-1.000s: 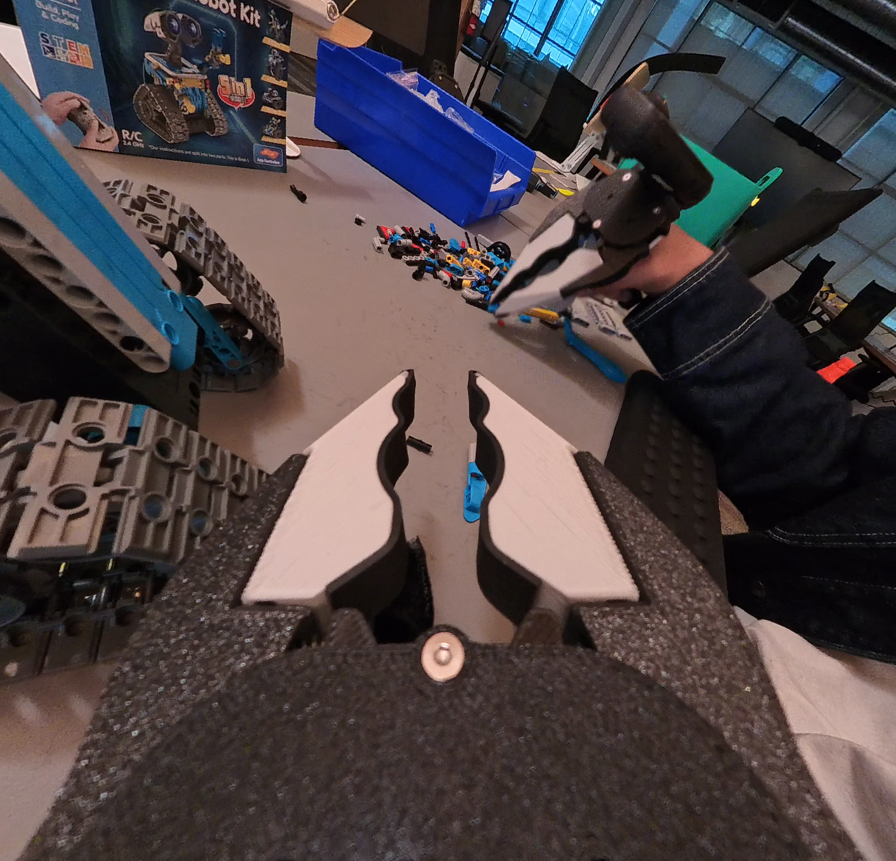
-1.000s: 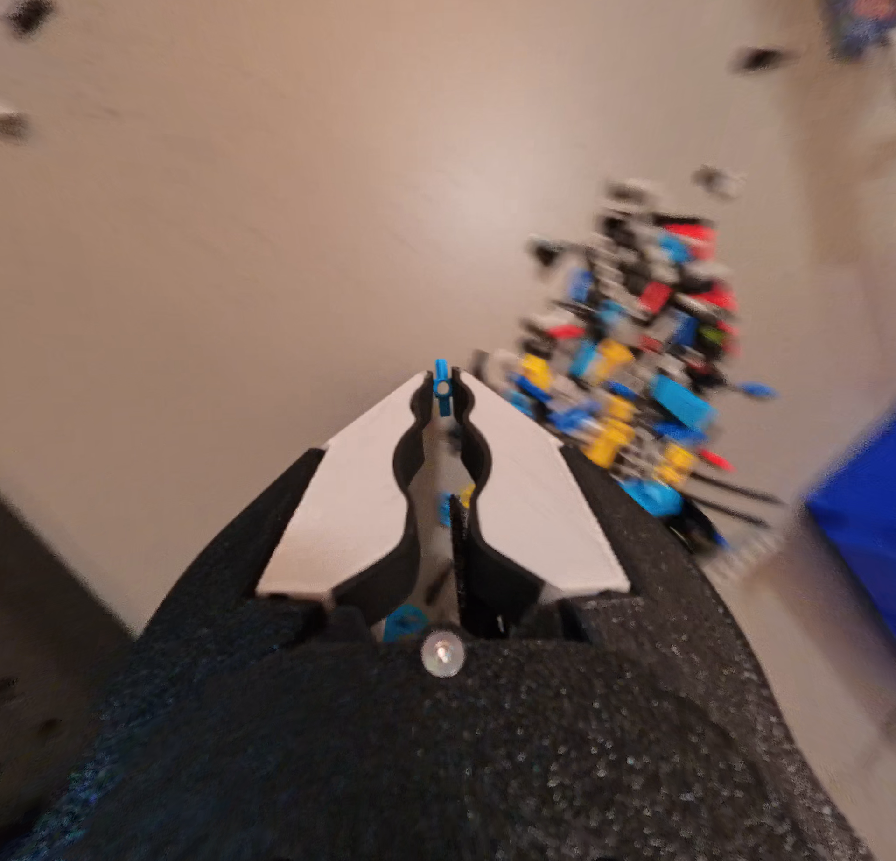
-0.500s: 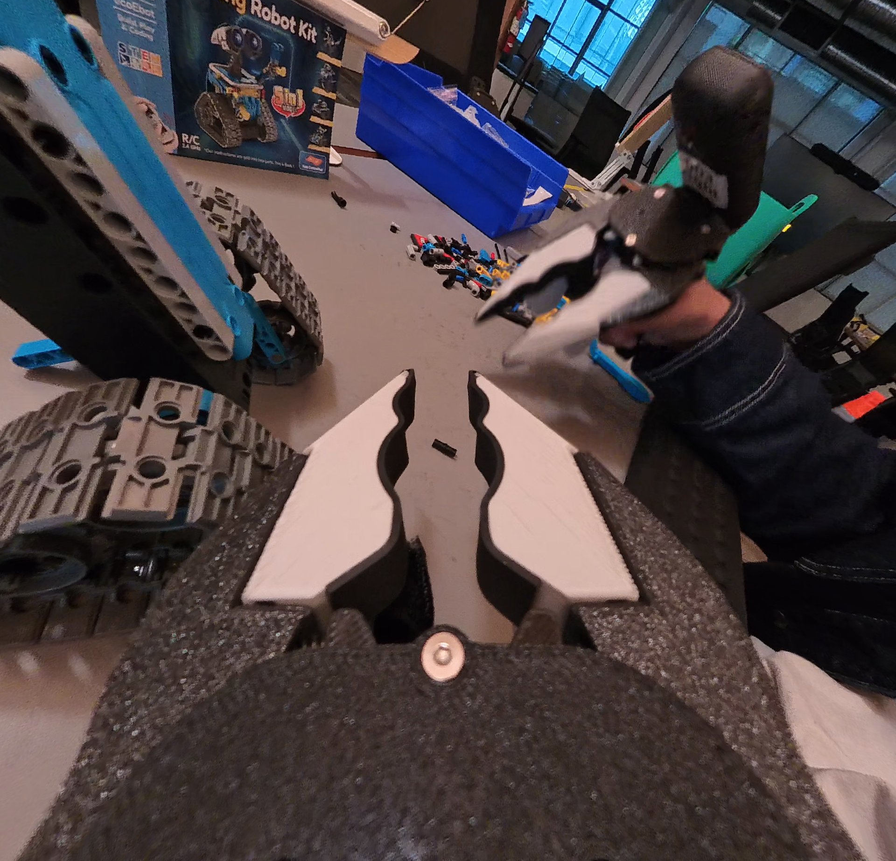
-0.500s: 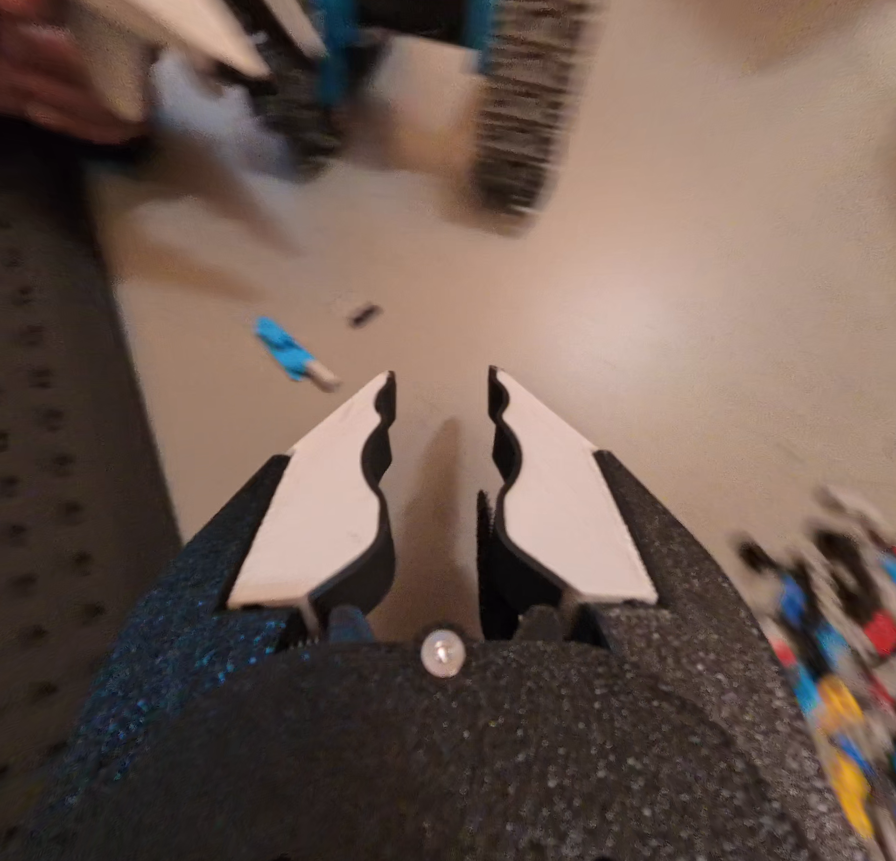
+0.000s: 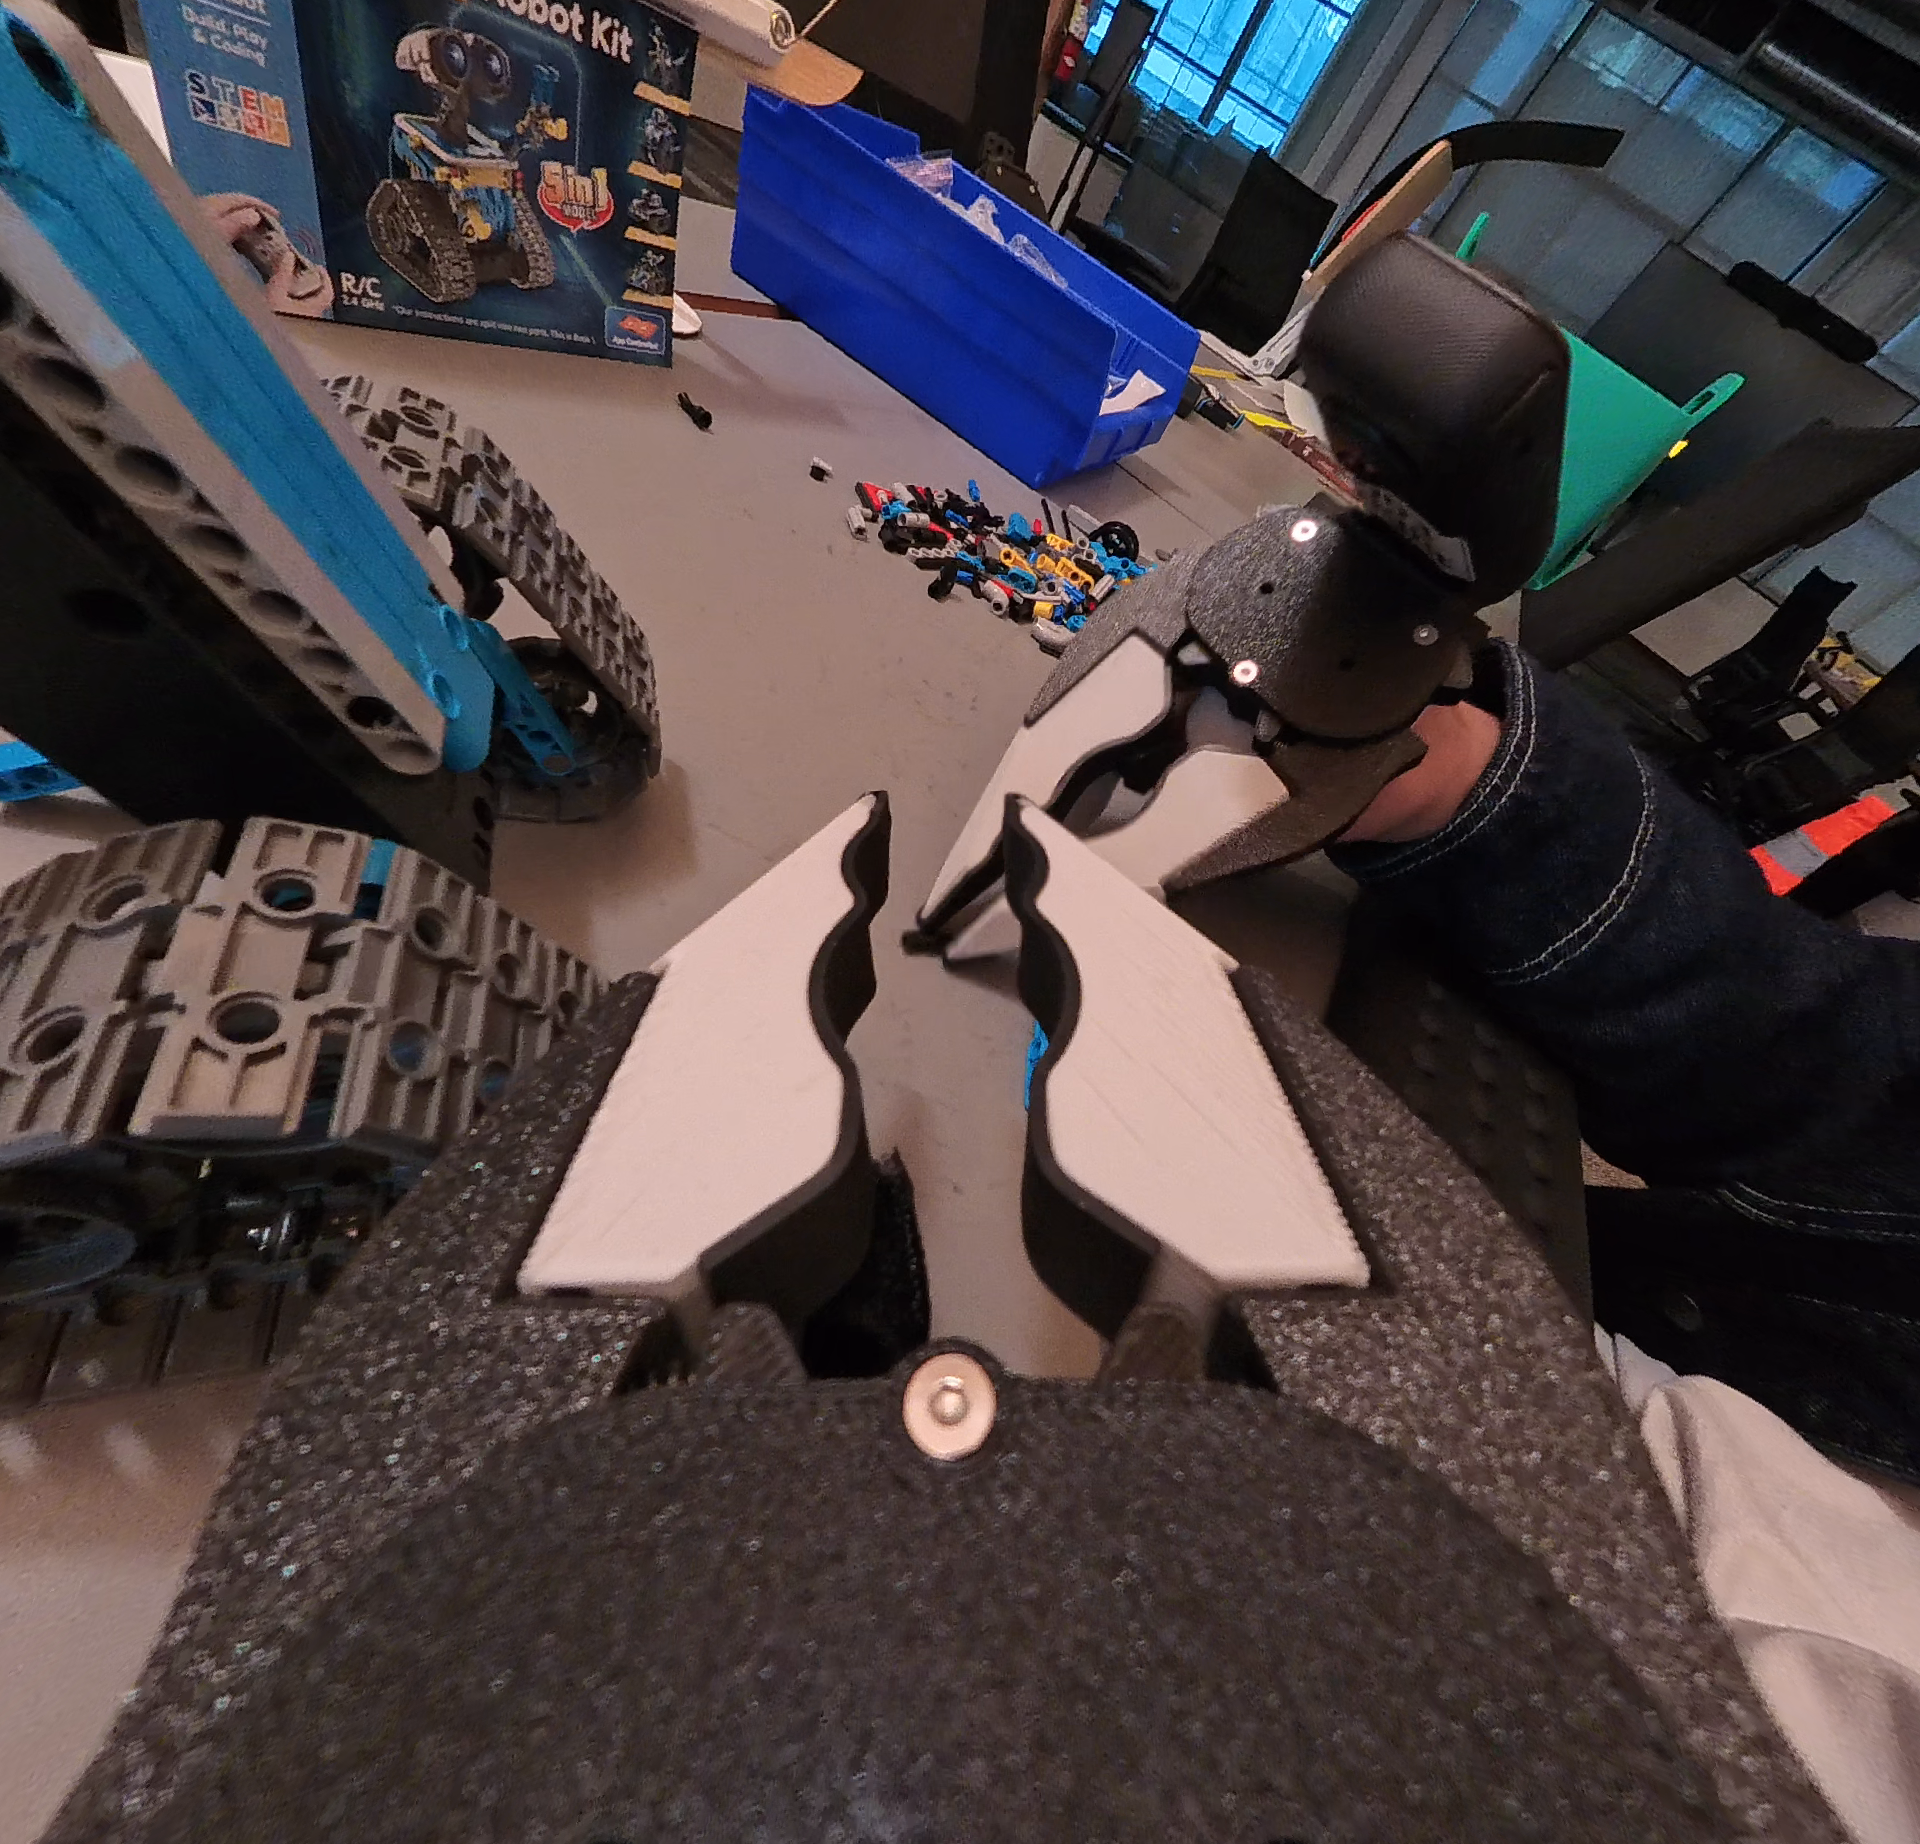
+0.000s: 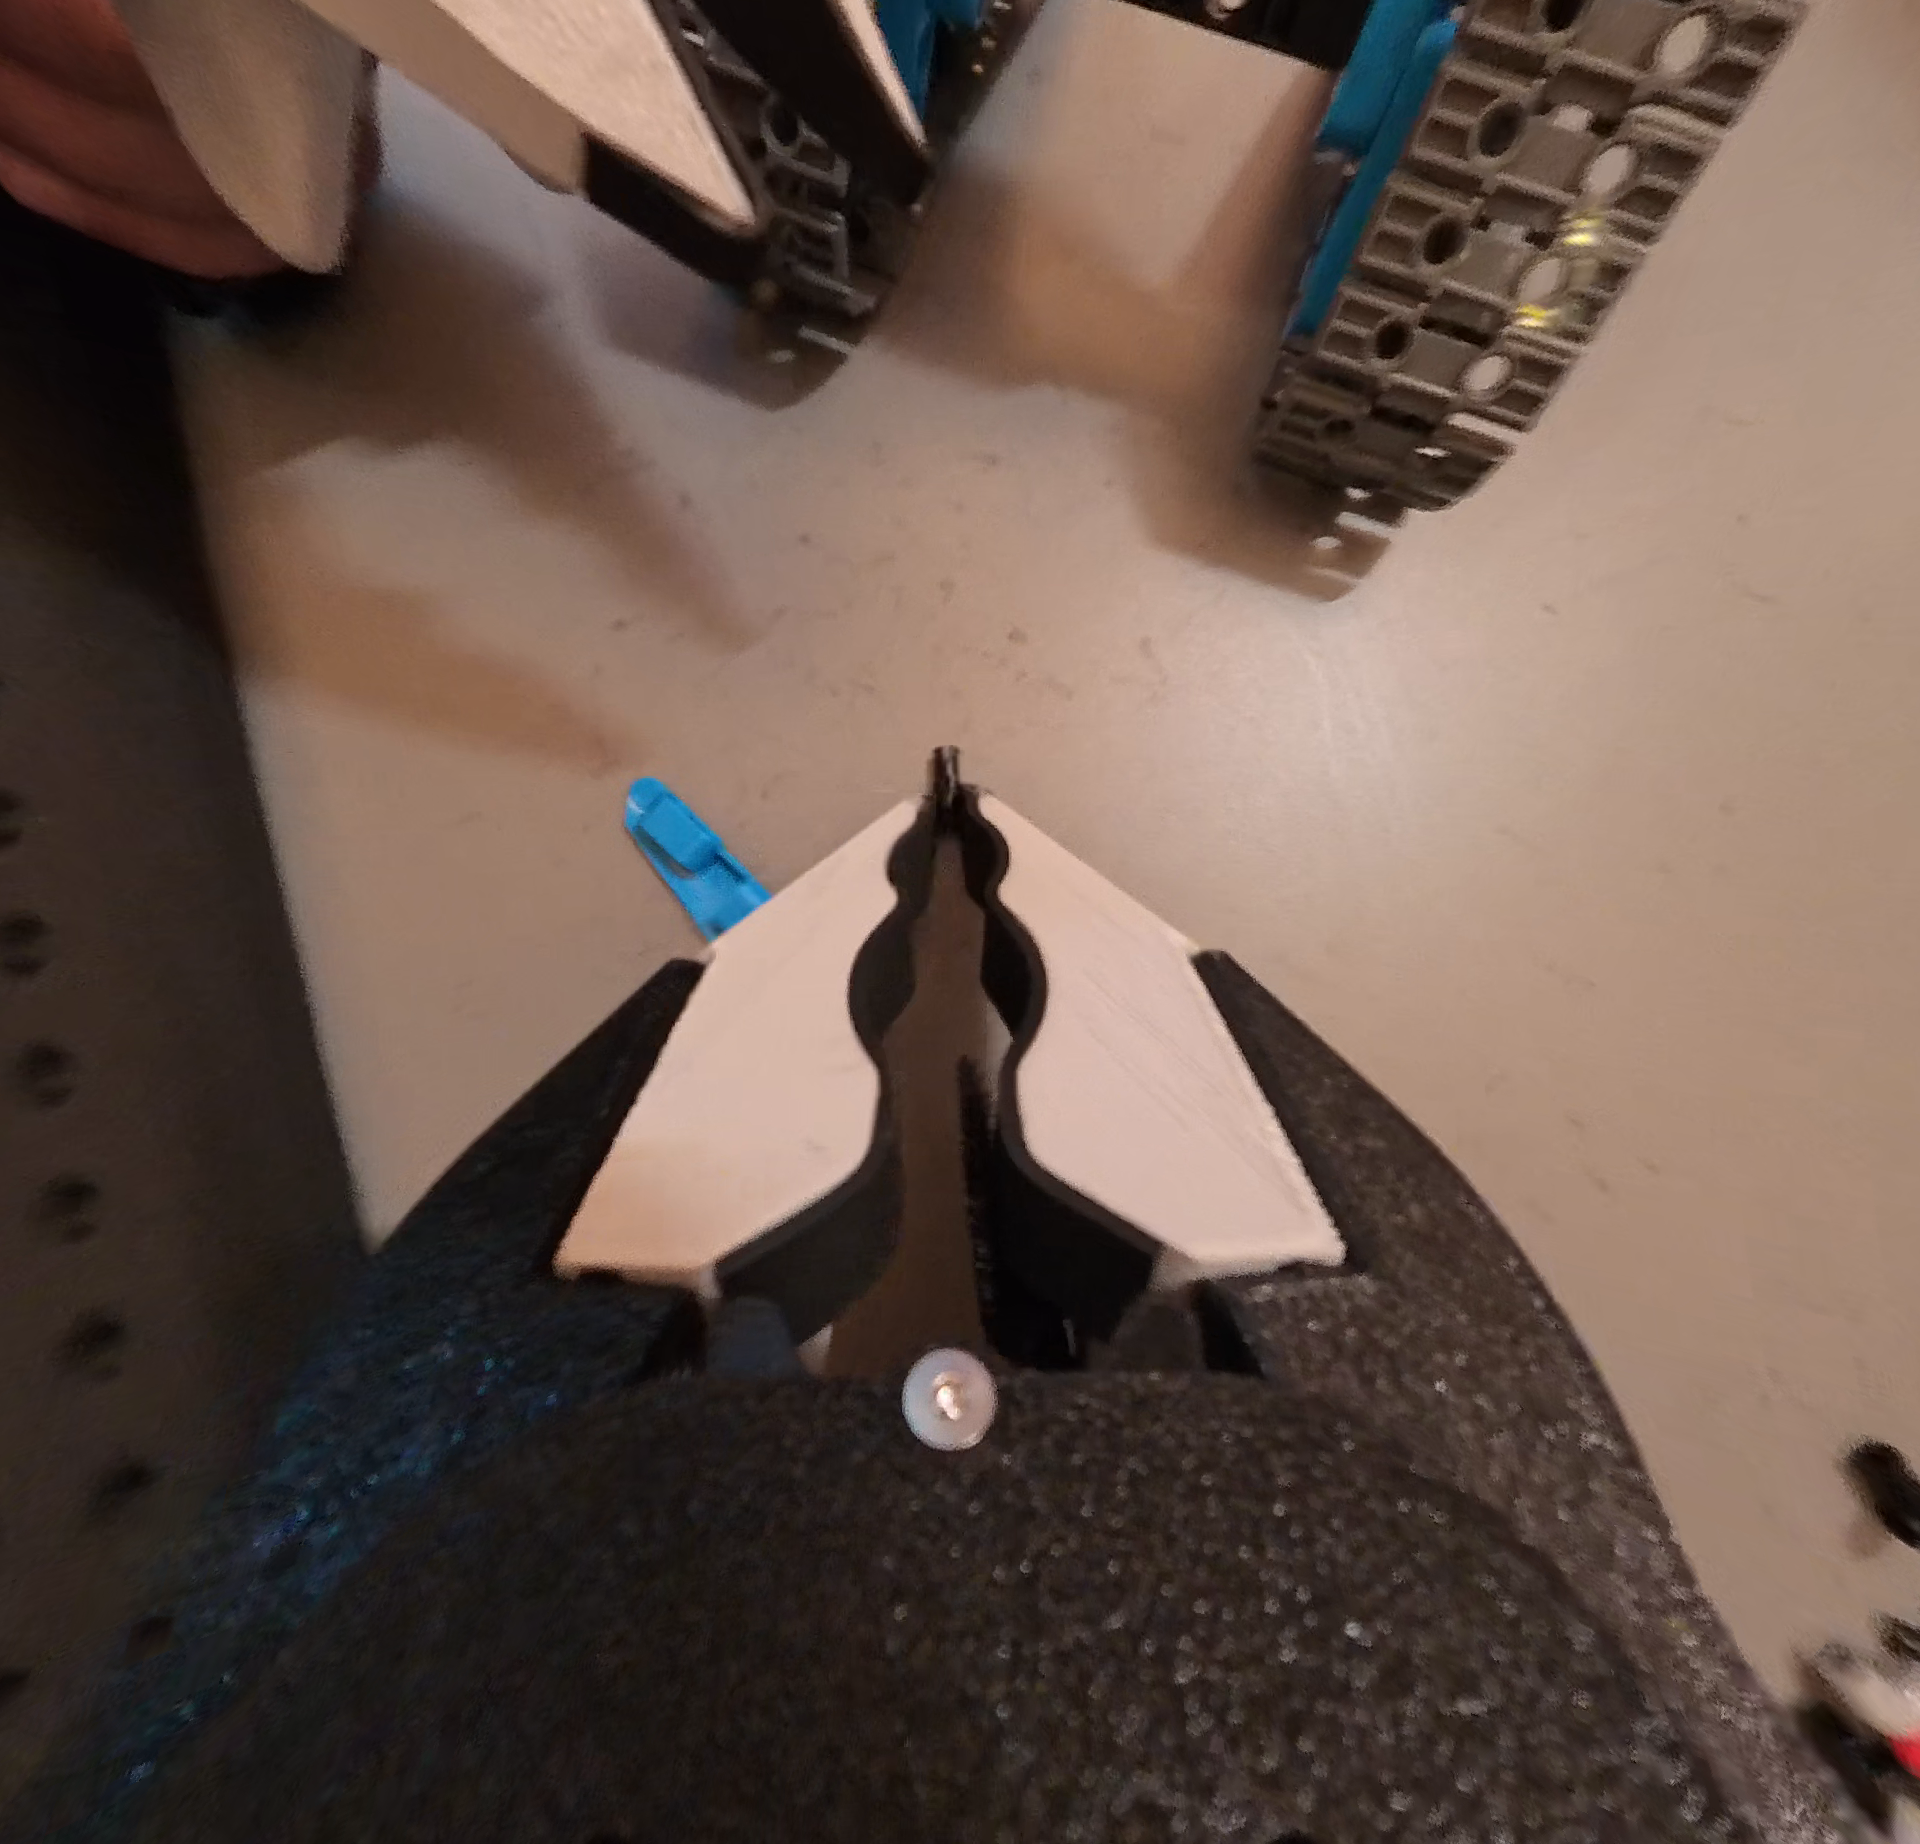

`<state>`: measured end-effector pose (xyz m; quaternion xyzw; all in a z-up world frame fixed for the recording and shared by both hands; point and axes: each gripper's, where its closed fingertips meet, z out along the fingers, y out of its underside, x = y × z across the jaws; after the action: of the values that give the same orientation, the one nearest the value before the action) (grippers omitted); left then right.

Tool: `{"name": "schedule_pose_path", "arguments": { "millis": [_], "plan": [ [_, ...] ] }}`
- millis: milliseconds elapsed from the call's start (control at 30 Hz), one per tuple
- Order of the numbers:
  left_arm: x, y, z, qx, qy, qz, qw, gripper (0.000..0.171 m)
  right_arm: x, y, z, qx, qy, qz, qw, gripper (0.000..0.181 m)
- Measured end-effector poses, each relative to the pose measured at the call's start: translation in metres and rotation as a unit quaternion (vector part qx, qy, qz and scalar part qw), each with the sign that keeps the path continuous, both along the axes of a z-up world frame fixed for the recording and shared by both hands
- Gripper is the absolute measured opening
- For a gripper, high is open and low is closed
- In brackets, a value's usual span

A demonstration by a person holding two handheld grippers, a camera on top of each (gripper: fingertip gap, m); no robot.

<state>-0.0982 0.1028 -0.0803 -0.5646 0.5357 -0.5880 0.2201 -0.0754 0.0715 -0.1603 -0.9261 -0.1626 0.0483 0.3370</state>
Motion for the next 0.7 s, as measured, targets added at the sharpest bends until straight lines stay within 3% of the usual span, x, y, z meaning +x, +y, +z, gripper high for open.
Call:
{"name": "schedule_pose_path", "arguments": {
  "millis": [100, 167, 233, 300, 400, 500, 567, 633, 700],
  "plan": [
    [0.0, -0.004, -0.004, 0.016, 0.008, -0.008, 1.0, 0.021, 0.037, -0.009, 0.016, 0.025, -0.043, -0.04, 0.998, 0.002],
    [-0.002, -0.019, -0.015, 0.043, 0.033, -0.043, 0.998, 0.021, 0.086, -0.028, 0.027, 0.026, -0.069, -0.11, 0.991, 0.002],
    [-0.008, -0.044, -0.034, 0.089, 0.076, -0.11, 0.987, 0.024, 0.147, -0.065, 0.028, 0.0, -0.11, -0.196, 0.974, 0.003],
    [-0.011, -0.057, -0.046, 0.145, 0.093, -0.138, 0.975, 0.026, 0.192, -0.11, 0.024, -0.036, -0.121, -0.271, 0.954, 0.003],
    [-0.013, -0.061, -0.054, 0.171, 0.109, -0.149, 0.968, 0.028, 0.224, -0.151, 0.021, -0.05, -0.122, -0.319, 0.938, 0.003],
    [-0.014, -0.061, -0.067, 0.207, 0.135, -0.156, 0.956, 0.027, 0.233, -0.164, 0.025, -0.042, -0.133, -0.32, 0.937, 0.014],
    [-0.017, -0.065, -0.076, 0.241, 0.149, -0.168, 0.944, 0.027, 0.223, -0.155, 0.033, -0.024, -0.115, -0.304, 0.945, 0.019],
    [-0.016, -0.066, -0.08, 0.273, 0.147, -0.169, 0.936, 0.024, 0.181, -0.127, 0.044, 0.01, -0.071, -0.223, 0.972, 0.019],
    [-0.016, -0.066, -0.08, 0.274, 0.148, -0.172, 0.935, 0.022, 0.117, -0.097, 0.046, 0.027, -0.037, -0.093, 0.995, 0.02]
  ]
}}
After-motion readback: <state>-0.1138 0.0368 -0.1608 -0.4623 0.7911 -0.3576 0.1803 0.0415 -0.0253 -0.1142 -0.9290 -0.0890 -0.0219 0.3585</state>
